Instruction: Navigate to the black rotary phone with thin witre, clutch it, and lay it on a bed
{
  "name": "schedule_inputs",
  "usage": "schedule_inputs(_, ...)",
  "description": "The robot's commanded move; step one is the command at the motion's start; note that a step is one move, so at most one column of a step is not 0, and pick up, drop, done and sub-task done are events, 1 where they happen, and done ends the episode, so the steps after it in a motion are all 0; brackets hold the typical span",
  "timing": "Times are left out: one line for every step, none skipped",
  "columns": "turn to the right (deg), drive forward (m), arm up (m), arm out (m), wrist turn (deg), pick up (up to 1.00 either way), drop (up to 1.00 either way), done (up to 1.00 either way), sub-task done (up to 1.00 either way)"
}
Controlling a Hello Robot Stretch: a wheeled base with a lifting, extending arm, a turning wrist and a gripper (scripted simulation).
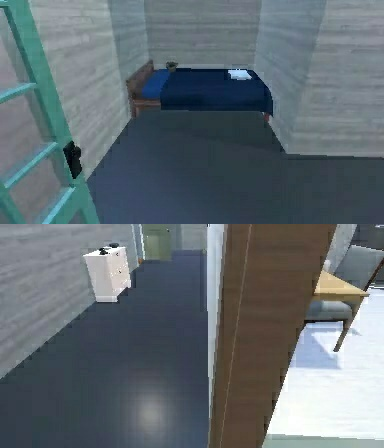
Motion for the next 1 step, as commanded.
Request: schedule_inputs(12.0, 0.0, 0.0, 0.0, 0.0, 0.0, 0.0, 0.0, 0.0)
